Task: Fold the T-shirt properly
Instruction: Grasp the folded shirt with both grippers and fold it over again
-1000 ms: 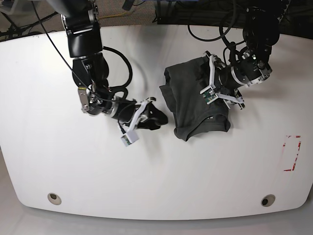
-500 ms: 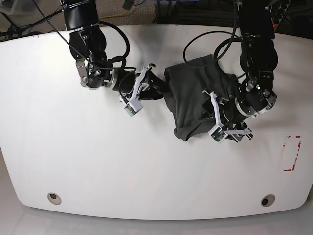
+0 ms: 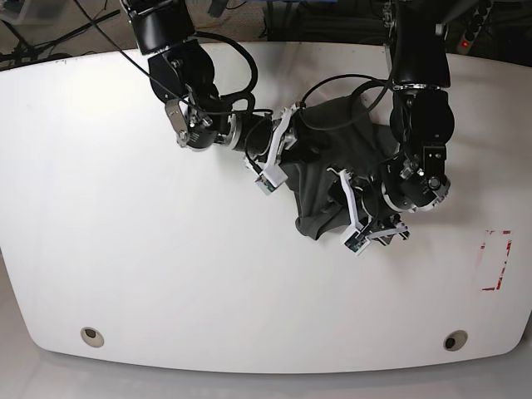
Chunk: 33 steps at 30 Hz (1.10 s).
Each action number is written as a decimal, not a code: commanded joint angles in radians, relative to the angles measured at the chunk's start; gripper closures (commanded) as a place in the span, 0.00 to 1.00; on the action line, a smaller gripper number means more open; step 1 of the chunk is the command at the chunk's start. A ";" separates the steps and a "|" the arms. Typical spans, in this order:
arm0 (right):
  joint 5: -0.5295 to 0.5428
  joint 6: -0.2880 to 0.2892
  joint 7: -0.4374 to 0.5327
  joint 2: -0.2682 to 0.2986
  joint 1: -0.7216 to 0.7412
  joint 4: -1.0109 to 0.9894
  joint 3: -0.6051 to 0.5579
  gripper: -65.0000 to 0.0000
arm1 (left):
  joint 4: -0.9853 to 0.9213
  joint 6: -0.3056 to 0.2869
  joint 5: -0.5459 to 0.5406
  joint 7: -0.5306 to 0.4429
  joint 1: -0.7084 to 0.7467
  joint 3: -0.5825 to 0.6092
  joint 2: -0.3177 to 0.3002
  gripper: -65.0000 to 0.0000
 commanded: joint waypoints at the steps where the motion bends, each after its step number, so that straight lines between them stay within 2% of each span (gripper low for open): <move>1: 0.001 0.006 0.056 0.001 0.046 -0.068 -0.028 0.69 | -0.001 0.001 -0.016 -0.021 -0.019 -0.001 0.004 0.40; 4: -0.068 0.006 0.145 0.003 0.058 -0.161 -0.081 0.69 | -0.019 0.001 -0.017 -0.022 -0.019 0.001 0.009 0.40; 6: -0.118 0.011 0.185 0.003 0.057 -0.212 -0.091 0.69 | -0.051 0.001 -0.016 -0.030 -0.019 0.012 0.033 0.40; 15: -0.131 0.014 0.194 0.006 0.037 -0.235 -0.094 0.69 | -0.191 0.001 -0.014 -0.186 -0.022 0.096 0.039 0.40; 19: -0.131 0.014 0.194 0.006 0.031 -0.235 -0.093 0.69 | -0.249 0.069 -0.014 -0.209 -0.059 0.099 0.038 0.39; 27: -0.128 0.016 0.194 0.009 0.014 -0.235 -0.091 0.69 | -0.367 0.081 -0.013 -0.312 -0.111 0.101 -0.037 0.39; 33: -0.126 0.016 0.194 0.024 0.005 -0.235 -0.091 0.69 | -0.469 0.078 -0.017 -0.354 -0.180 0.096 -0.109 0.39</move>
